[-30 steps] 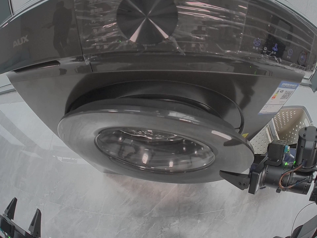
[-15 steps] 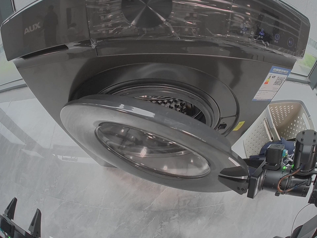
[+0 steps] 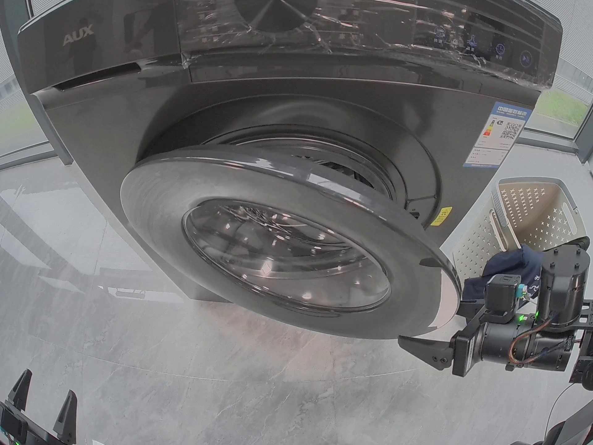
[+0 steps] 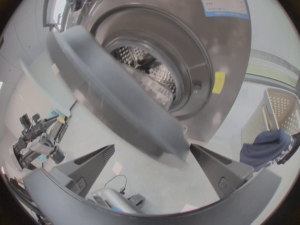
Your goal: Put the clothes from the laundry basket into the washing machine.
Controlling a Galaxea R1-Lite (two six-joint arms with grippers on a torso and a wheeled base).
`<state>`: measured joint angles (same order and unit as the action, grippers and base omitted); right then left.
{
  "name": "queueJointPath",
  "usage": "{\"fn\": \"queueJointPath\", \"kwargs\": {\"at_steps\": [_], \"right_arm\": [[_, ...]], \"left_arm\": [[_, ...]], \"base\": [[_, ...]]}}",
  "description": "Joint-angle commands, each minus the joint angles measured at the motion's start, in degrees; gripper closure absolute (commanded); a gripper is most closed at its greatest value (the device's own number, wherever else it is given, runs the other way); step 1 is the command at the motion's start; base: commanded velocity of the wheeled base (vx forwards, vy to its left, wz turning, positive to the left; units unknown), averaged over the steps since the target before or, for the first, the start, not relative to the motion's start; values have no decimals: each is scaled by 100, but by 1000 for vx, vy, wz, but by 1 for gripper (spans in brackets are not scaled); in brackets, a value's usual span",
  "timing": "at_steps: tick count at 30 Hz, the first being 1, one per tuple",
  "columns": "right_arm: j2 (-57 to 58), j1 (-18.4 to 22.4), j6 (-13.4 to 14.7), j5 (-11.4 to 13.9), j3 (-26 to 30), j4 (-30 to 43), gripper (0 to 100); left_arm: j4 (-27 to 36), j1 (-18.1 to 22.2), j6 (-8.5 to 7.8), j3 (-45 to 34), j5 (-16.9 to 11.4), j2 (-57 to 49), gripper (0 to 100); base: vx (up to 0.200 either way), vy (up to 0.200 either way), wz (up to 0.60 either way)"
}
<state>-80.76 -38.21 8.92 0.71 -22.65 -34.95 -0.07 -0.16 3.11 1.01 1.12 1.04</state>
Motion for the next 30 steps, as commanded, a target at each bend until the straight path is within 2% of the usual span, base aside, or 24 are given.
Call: {"fn": "queueJointPath", "kwargs": {"at_steps": [1,12,17,24,30], "right_arm": [[78,-64,13,8,200,-3,0],[-54,-11,39,-18,-117,-12,0],[-27,-73,39,-18,6,-12,0],[254,-126,39,0,305,-12,0],[272,32,4,-9,182,-12,0]], "left_arm": [[-1,-11,-3,-92,2,-25,0],[-1,-2,-3,-92,2,-33,0],[-1,-2,-3,-92,2,-25,0],[-1,-11,-3,-92,2,-25,0],[-1,-11,-3,-92,2,-16,0]], "base": [[0,0,0],[-18,0,0],[-200,0,0],[0,0,0],[0,0,0]]}}
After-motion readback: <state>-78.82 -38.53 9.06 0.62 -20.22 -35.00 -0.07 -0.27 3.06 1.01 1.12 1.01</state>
